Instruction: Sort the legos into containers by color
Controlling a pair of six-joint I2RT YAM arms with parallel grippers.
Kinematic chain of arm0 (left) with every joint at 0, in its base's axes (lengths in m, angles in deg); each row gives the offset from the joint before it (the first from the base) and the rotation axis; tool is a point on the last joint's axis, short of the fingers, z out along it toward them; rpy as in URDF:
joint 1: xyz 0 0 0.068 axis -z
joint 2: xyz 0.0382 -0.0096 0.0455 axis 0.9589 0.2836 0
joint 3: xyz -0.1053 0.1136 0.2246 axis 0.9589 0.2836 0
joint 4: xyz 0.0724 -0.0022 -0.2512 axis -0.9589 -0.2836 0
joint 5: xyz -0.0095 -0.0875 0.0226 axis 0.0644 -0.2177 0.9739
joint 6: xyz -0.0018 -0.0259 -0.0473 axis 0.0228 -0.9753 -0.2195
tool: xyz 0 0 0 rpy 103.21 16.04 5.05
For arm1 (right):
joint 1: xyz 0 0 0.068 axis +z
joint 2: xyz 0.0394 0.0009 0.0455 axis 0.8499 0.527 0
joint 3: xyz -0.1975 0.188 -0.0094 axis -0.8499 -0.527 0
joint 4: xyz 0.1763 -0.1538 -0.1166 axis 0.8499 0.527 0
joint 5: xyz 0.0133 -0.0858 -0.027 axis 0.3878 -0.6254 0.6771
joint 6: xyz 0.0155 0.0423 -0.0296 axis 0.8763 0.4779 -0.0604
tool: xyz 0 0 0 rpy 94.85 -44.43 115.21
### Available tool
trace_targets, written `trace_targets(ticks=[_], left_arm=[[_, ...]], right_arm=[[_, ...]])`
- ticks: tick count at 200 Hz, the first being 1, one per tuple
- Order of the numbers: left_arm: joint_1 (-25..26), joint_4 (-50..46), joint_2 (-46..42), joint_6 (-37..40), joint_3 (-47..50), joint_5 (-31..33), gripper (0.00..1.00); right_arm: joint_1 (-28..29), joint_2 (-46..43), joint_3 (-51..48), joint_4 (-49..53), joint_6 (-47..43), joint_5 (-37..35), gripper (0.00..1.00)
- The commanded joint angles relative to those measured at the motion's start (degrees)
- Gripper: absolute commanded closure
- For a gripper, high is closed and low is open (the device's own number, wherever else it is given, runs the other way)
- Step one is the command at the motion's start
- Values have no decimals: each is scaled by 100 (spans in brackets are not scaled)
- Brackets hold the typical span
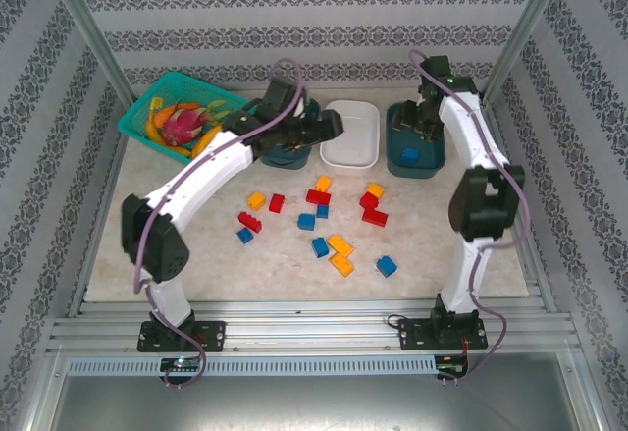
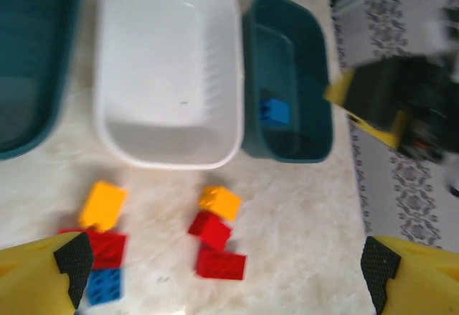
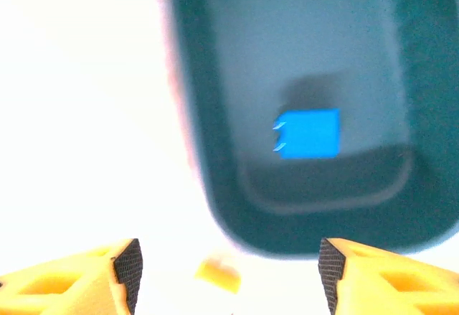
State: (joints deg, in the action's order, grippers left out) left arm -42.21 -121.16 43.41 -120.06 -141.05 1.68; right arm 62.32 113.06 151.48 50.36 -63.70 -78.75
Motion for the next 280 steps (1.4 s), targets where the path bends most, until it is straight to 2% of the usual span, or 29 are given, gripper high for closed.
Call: trace_targets(ticks=[1, 27, 61, 79, 112, 128, 148, 181, 256, 280], left_arm=[[-304, -805, -817, -80, 763, 561, 2], [-457, -1124, -1442, 417, 1552, 920, 3], [-604, -1559, -1737, 1139, 2171, 1126, 7], [-657, -1533, -1793, 1252, 2547, 1119, 7], [-730, -1348, -1555, 1568, 2809, 1060, 11], [-747, -1419, -1253, 2141, 2689, 1205, 16], [-773, -1740, -703, 2896, 2317, 1409, 19], [-793, -2002, 109, 3845, 1871, 1388, 27], [-975, -1930, 930, 4203, 1634, 1400, 28], [-1016, -1928, 1155, 4199, 1520, 1387, 32]], right_arm=[[597, -1520, -1345, -1382, 94, 434, 30], [1244, -3103, -3205, -2691, 31, 763, 26], [2046, -4769, -5172, -4038, 159, 1222, 24], [2581, -5471, -6002, -4475, 153, 1106, 20], [3509, -6268, -6971, -4594, -104, 657, 18], [3754, -6472, -7235, -4504, -114, 381, 16], [3763, -6589, -7394, -4464, -58, 288, 16], [3761, -6474, -7336, -4402, -197, 318, 14], [3760, -6036, -7308, -4600, -184, 765, 13], [3756, -5927, -7251, -4557, -211, 787, 13]])
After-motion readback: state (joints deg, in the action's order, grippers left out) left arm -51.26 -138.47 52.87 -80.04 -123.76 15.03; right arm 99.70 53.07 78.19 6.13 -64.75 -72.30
